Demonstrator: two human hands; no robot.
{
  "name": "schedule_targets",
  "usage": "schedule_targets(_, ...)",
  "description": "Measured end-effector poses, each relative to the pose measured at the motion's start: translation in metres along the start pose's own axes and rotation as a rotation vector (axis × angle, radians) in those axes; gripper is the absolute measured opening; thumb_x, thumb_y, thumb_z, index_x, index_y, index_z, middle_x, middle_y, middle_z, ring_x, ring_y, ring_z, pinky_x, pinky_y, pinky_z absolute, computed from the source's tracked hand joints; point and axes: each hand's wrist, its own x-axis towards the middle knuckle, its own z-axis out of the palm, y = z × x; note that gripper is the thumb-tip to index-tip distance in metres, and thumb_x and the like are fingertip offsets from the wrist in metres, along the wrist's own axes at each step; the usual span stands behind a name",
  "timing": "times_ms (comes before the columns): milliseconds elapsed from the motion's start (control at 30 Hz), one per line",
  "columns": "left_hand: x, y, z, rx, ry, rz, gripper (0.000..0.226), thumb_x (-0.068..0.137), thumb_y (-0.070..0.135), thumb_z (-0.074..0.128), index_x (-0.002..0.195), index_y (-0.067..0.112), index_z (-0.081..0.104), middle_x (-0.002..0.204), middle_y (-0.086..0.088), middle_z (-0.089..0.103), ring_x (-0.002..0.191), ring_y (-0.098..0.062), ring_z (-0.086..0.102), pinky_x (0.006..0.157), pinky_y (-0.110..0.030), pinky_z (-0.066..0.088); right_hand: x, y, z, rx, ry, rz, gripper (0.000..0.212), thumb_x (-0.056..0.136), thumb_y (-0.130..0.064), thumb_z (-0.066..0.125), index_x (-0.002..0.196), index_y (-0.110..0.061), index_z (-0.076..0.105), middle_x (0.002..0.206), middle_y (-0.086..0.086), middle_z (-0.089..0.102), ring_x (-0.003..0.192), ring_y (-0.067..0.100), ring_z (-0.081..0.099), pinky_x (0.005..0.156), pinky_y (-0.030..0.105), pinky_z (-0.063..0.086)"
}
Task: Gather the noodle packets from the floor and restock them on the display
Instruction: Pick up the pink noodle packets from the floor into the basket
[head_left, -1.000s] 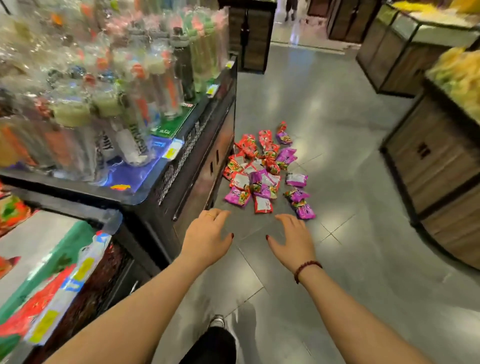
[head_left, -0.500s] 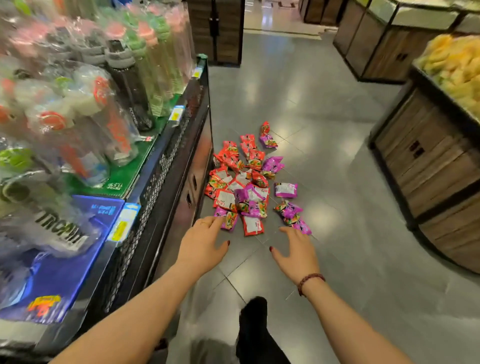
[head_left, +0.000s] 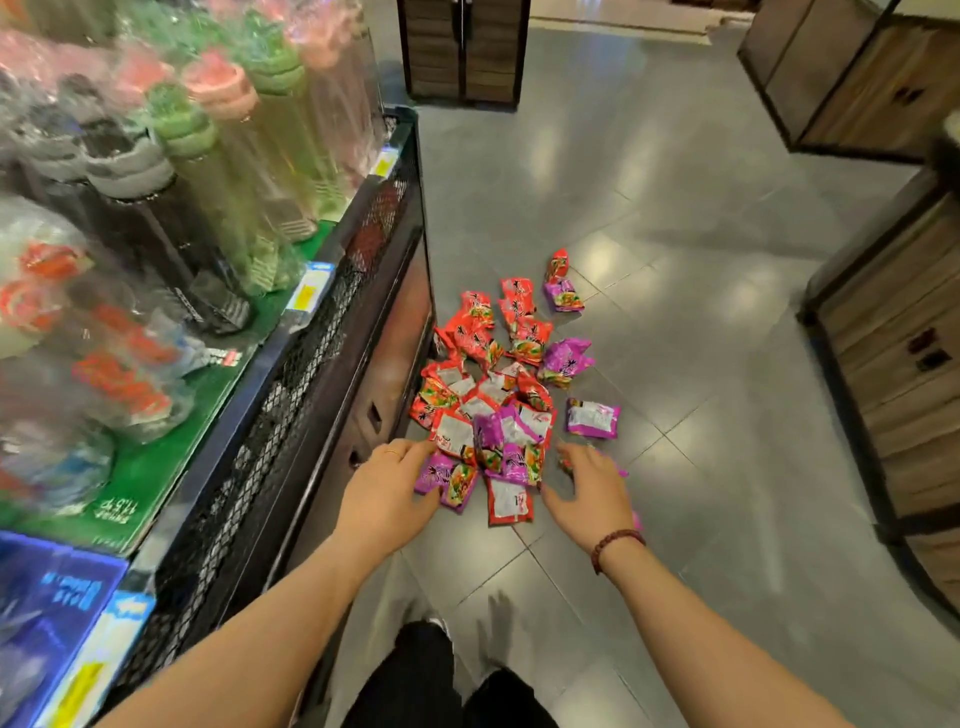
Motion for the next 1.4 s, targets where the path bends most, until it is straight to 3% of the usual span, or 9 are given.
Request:
schedule_targets(367,0.16,-0.052,0.013,-0.079,-0.081,-0.091,0.055,0.085,0.032,0.066,0.136,0.016,0.051,0.127,-0.005,0.057,0.12,-0.028,0.051,0.094,-0.04,0.048,0.152,0.011,0.034,-0.02,-0.136,0.116,0.052,0.084,-0.033,0.062,0.133,-0.023,0.049,0.122,0.003,0.057,0.115,0.024,0.048,0.095,0.039,0.045)
schedule_targets(533,0.206,-0.073,0.054,-0.113,-0.158,-0.204,0.057,0.083,0.041,0.057,0.134,0.017,0.054,0.127,-0.005,0.058,0.118,-0.026,0.052,0.097,-0.038,0.045,0.209,0.034,0.071,0.064,-0.172,0.202,0.05,0.084,-0.034,0.068,0.129,-0.023,0.049,0.122,0.001,0.056,0.117,0.02,0.05,0.096,0.036,0.046)
schedule_targets(667,0.232,-0.094,0.121,-0.118,-0.178,-0.32,0.055,0.086,0.035,0.065,0.137,0.02,0.05,0.129,-0.005,0.056,0.121,-0.025,0.05,0.097,-0.038,0.046,0.256,0.073,0.127,0.145,-0.233,0.302,0.055,0.082,-0.034,0.07,0.131,-0.019,0.049,0.127,0.005,0.056,0.121,0.024,0.05,0.099,0.041,0.046)
schedule_targets(833,0.267,-0.125,0.23,-0.22,-0.167,-0.489,0.059,0.086,0.032,0.067,0.141,0.026,0.046,0.138,0.001,0.048,0.128,-0.019,0.043,0.1,-0.03,0.04,0.317,0.133,0.217,0.241,-0.253,0.344,0.051,0.084,-0.026,0.073,0.128,-0.011,0.053,0.125,0.009,0.058,0.118,0.025,0.053,0.097,0.034,0.044)
schedule_targets(1000,0.286,-0.158,0.346,-0.361,-0.134,-0.558,0.06,0.081,0.021,0.073,0.137,0.022,0.052,0.133,-0.003,0.054,0.123,-0.023,0.048,0.097,-0.025,0.035,0.359,0.194,0.317,0.298,-0.294,0.424,0.051,0.082,-0.023,0.074,0.126,-0.009,0.054,0.124,0.009,0.056,0.118,0.024,0.052,0.095,0.027,0.039)
schedule_targets(1100,0.294,-0.179,0.407,-0.359,-0.163,-0.533,0.063,0.079,0.027,0.075,0.137,0.022,0.052,0.133,-0.006,0.055,0.121,-0.026,0.052,0.098,-0.03,0.041,0.377,0.224,0.372,0.3,-0.335,0.371,0.058,0.077,-0.034,0.077,0.126,-0.01,0.055,0.118,0.003,0.057,0.116,0.022,0.053,0.1,0.035,0.042)
schedule_targets(1167,0.298,-0.19,0.441,-0.389,-0.167,-0.536,0.063,0.081,0.029,0.074,0.139,0.023,0.05,0.14,-0.005,0.05,0.126,-0.023,0.048,0.099,-0.026,0.037,0.384,0.24,0.403,0.327,-0.344,0.384,0.064,0.078,-0.037,0.076,0.132,-0.012,0.05,0.126,0.003,0.054,0.118,0.019,0.05,0.102,0.033,0.041)
schedule_targets(1300,0.295,-0.207,0.493,-0.459,-0.154,-0.575,0.062,0.083,0.027,0.074,0.139,0.022,0.047,0.141,-0.001,0.046,0.127,-0.016,0.043,0.089,-0.012,0.026,0.396,0.261,0.454,0.456,-0.289,0.423,0.054,0.083,-0.02,0.073,0.13,-0.01,0.049,0.112,-0.001,0.055,0.099,0.01,0.049,0.079,0.014,0.037)
schedule_targets(1400,0.288,-0.218,0.52,-0.521,-0.147,-0.616,0.062,0.082,0.026,0.075,0.138,0.022,0.047,0.137,-0.001,0.048,0.125,-0.016,0.045,0.093,-0.017,0.032,0.399,0.277,0.483,0.532,-0.221,0.441,0.039,0.086,-0.023,0.069,0.121,-0.015,0.055,0.095,-0.005,0.062,0.08,0.009,0.056,0.069,0.021,0.044)
